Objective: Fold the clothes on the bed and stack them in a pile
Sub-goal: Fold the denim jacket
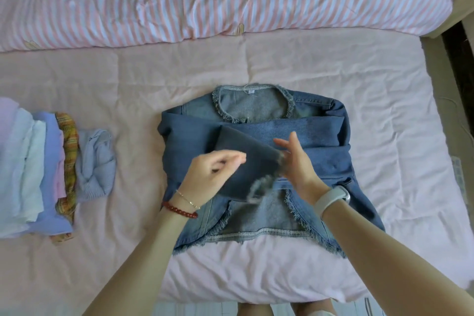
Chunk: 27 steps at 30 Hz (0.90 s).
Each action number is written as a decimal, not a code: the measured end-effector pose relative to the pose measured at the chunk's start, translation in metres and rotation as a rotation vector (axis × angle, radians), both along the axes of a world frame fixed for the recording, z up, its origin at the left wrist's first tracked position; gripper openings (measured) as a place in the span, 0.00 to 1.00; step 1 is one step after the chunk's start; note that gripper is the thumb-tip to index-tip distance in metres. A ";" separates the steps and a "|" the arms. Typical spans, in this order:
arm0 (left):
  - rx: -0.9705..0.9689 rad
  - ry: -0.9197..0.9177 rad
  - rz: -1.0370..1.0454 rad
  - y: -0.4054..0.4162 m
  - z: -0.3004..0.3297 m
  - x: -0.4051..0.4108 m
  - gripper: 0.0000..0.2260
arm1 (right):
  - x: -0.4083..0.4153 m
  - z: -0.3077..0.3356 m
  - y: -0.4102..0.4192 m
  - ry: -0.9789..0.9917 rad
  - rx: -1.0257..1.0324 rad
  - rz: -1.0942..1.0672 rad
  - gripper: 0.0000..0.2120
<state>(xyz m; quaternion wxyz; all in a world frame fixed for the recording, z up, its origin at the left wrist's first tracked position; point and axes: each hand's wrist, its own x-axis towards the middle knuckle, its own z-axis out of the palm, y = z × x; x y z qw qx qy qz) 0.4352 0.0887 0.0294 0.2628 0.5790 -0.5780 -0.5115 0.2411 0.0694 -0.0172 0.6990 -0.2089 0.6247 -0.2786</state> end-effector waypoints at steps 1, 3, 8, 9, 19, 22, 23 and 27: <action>0.009 -0.008 0.080 -0.003 -0.003 -0.001 0.07 | 0.004 -0.001 -0.003 -0.041 0.041 -0.013 0.21; -0.037 -0.208 0.343 -0.011 -0.013 0.006 0.08 | 0.013 -0.006 -0.004 0.103 -0.013 0.114 0.22; -0.013 -0.623 0.438 -0.010 -0.050 0.034 0.19 | 0.022 -0.020 0.005 0.736 -0.118 0.737 0.21; 0.036 -0.649 0.405 -0.010 -0.056 0.038 0.22 | 0.020 -0.021 0.005 0.825 -0.127 0.789 0.18; 0.029 -0.692 0.228 0.006 -0.087 0.020 0.33 | -0.006 -0.018 -0.024 1.329 -0.403 0.654 0.29; -0.013 -0.581 0.519 0.020 -0.086 0.032 0.30 | 0.006 -0.015 -0.012 1.300 -0.774 0.676 0.27; 0.013 -0.519 0.566 0.024 -0.087 0.038 0.29 | 0.012 -0.016 -0.007 1.263 -0.927 0.710 0.25; 0.320 -0.123 0.704 0.035 -0.095 0.063 0.24 | 0.038 -0.026 -0.010 1.060 -0.886 1.079 0.25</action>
